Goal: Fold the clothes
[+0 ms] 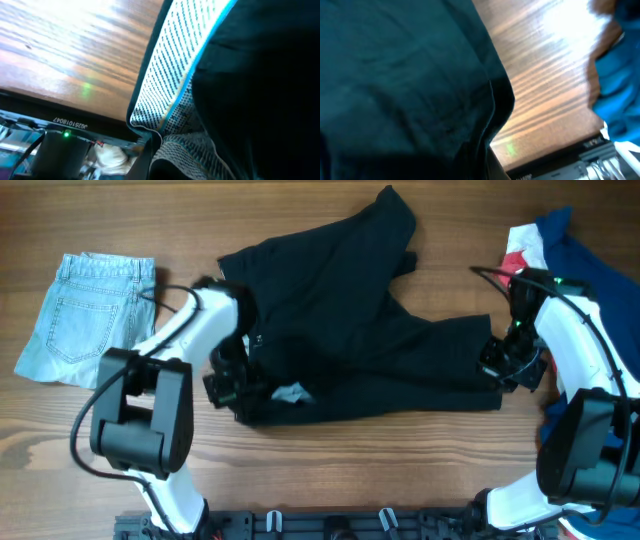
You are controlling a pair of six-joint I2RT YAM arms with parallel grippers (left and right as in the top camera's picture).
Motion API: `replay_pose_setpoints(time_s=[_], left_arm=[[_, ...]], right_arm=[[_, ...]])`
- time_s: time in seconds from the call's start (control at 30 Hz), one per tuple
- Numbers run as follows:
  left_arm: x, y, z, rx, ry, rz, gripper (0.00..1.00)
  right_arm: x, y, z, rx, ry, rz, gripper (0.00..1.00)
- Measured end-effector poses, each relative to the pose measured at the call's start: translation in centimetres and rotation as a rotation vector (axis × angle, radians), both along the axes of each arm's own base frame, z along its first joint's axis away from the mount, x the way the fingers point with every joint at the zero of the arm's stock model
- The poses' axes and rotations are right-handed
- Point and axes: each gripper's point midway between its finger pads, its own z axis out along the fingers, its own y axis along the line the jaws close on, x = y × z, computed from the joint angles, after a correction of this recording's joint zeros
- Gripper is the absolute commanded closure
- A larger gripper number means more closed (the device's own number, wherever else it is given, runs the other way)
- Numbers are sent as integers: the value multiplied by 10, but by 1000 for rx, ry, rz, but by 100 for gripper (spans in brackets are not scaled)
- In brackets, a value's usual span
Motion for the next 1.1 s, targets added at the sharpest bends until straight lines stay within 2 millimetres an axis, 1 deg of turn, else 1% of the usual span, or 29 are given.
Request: replay_pose_setpoints(time_s=[0.13, 0.2, 0.23, 0.3, 0.33, 0.4, 0.43, 0.47, 0.5, 0.53, 0.6, 0.67, 0.73, 0.8, 0.83, 0.87, 0.9, 0.93, 1.0, 1.07, 1.1], left_arm=[[-32, 6, -12, 63, 87, 28, 96], [-36, 8, -13, 89, 91, 53, 96], [-35, 9, -12, 104, 76, 66, 89], [-32, 10, -9, 131, 44, 96, 54], [-28, 13, -4, 139, -3, 99, 55], [-21, 36, 1, 246, -79, 74, 56], [-19, 41, 3, 266, -98, 71, 56], [-17, 43, 4, 278, -112, 69, 56], [-15, 48, 8, 295, -141, 67, 56], [-13, 50, 10, 300, -165, 70, 56], [-5, 53, 16, 299, -231, 90, 56], [5, 55, 22, 287, -310, 111, 59], [18, 54, 31, 265, -413, 133, 64], [35, 50, 37, 231, -520, 152, 69], [43, 46, 39, 207, -563, 161, 72], [54, 41, 40, 178, -610, 169, 73], [65, 34, 40, 136, -652, 172, 74], [84, 24, 41, 73, -721, 172, 74], [107, 10, 44, -10, -803, 168, 76], [128, 0, 43, -59, -869, 165, 77], [137, -5, 40, -78, -887, 161, 78]], right_arm=[[-21, 4, -10, 4, 57, -34, 96], [-27, 6, -9, 5, 50, -50, 96], [-28, 7, -7, 5, 39, -54, 96], [-29, 8, 2, 4, -10, -67, 95], [-29, 6, 6, -13, -35, -69, 92], [-25, -11, 22, -88, -123, -90, 91], [-25, -15, 29, -108, -152, -95, 90], [-25, -16, 31, -112, -159, -96, 87], [-26, -20, 43, -138, -213, -98, 82], [-27, -20, 48, -148, -232, -98, 64], [-29, -22, 55, -165, -264, -105, 63], [-29, -23, 56, -170, -269, -104, 63], [-29, -23, 56, -172, -269, -104, 63], [-26, -23, 56, -169, -281, -104, 62], [-18, -21, 56, -149, -312, -94, 56], [-5, -16, 56, -109, -362, -68, 51], [11, -7, 57, -45, -431, -20, 46], [32, 8, 62, 55, -527, 49, 41], [56, 32, 72, 195, -651, 154, 36], [75, 45, 83, 270, -754, 217, 32], [91, 51, 92, 304, -836, 267, 30]])
